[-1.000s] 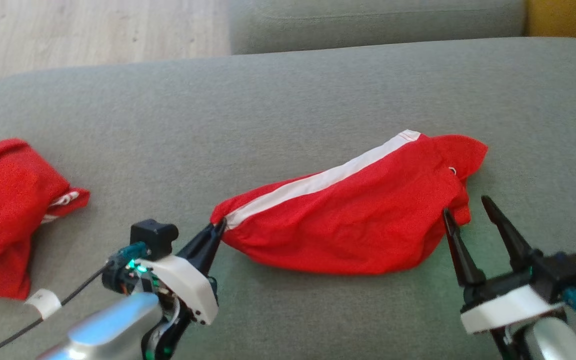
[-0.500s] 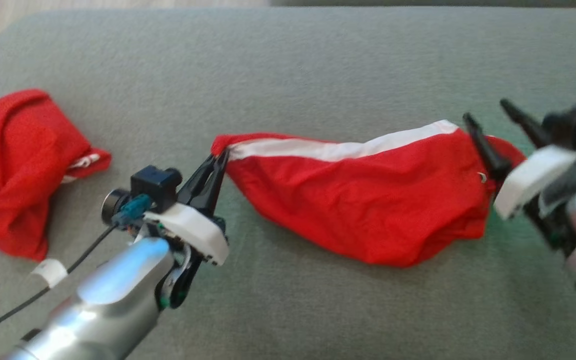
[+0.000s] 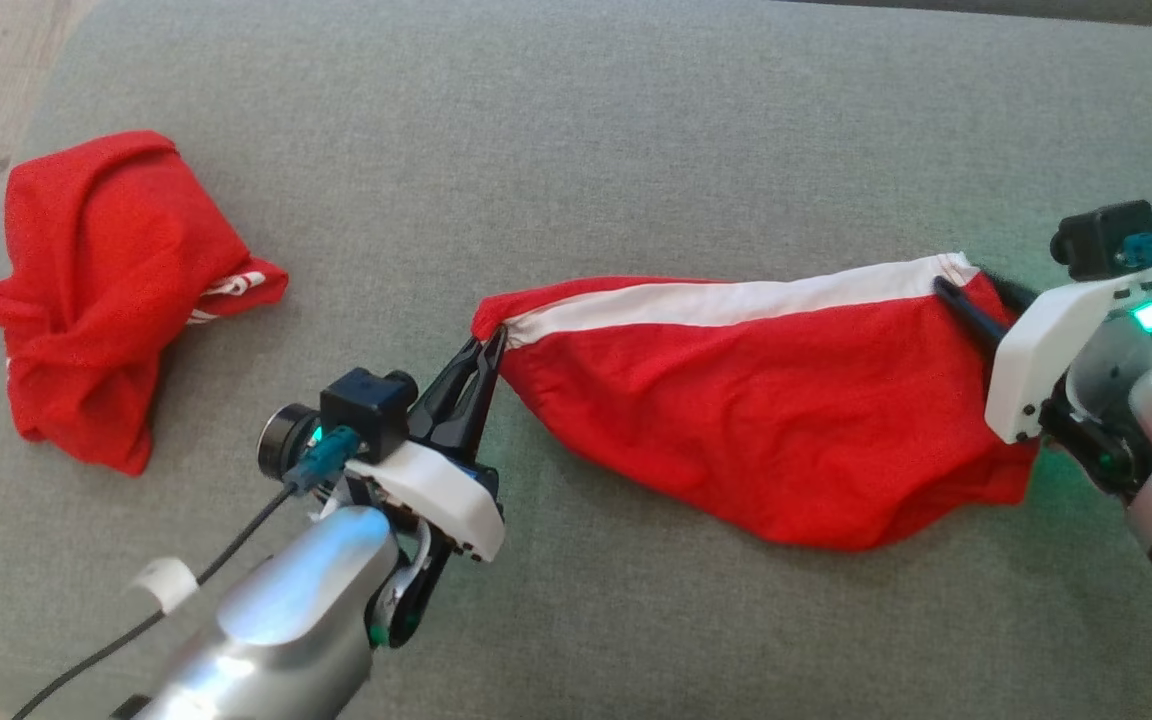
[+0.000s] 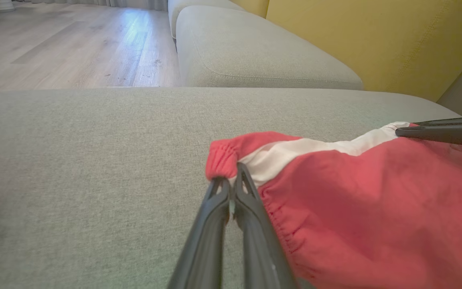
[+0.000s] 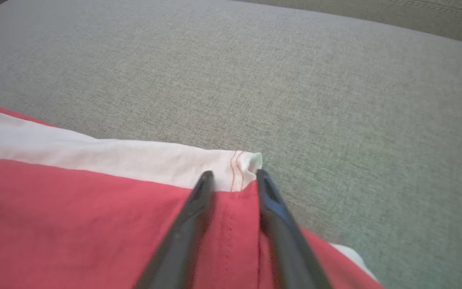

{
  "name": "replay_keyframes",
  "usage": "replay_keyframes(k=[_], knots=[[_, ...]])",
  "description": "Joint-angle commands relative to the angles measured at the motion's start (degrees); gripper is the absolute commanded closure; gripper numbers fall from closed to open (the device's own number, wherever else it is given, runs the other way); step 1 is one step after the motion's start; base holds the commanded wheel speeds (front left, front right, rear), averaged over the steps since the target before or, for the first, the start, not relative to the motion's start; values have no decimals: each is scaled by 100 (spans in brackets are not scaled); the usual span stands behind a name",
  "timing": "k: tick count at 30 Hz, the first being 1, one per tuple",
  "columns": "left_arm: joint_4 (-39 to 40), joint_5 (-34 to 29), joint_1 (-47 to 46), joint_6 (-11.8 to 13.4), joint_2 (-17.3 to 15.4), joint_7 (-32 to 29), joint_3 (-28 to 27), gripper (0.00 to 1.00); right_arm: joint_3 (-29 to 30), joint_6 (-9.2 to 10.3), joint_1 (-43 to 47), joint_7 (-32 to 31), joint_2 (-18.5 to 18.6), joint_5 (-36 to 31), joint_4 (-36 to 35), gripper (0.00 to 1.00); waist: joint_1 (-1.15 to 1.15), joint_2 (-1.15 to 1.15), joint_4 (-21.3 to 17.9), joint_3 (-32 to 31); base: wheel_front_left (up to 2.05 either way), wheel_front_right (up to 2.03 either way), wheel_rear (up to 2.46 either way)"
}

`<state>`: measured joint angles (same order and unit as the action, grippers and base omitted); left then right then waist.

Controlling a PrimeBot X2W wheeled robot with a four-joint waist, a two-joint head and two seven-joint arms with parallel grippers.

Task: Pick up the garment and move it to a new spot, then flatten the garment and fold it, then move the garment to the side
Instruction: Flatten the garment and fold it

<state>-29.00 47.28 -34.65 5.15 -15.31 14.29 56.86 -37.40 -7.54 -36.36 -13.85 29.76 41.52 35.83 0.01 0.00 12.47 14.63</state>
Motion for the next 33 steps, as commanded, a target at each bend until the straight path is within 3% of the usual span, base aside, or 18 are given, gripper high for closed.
replay_keyframes(k=[1, 9, 20, 27, 33], knots=[[88, -42, -95, -22, -101, 70, -288, 100, -55, 5, -116, 102, 100, 39, -111, 100, -1, 0, -13, -20, 0, 0, 0], [14, -158, -198, -286, -143, 71, -605, 100, 13, 5, -287, 1185, 79, 109, 33, 100, -1, 0, -355, -362, 0, 0, 0], [522, -842, -1225, -396, -189, 71, -1302, 100, 586, 5, -897, 2672, 583, -375, -100, 100, -1, 0, -995, -712, 0, 0, 0], [506, -820, -360, -608, -76, 71, -1263, 100, 840, 5, 241, 2773, 636, -714, -511, 100, -1, 0, -1269, -666, 0, 0, 0], [341, -880, 628, -652, 107, 71, -1181, 100, 1153, 5, 1641, 2813, 162, -1019, -484, 100, -1, 0, -1381, -626, 0, 0, 0]])
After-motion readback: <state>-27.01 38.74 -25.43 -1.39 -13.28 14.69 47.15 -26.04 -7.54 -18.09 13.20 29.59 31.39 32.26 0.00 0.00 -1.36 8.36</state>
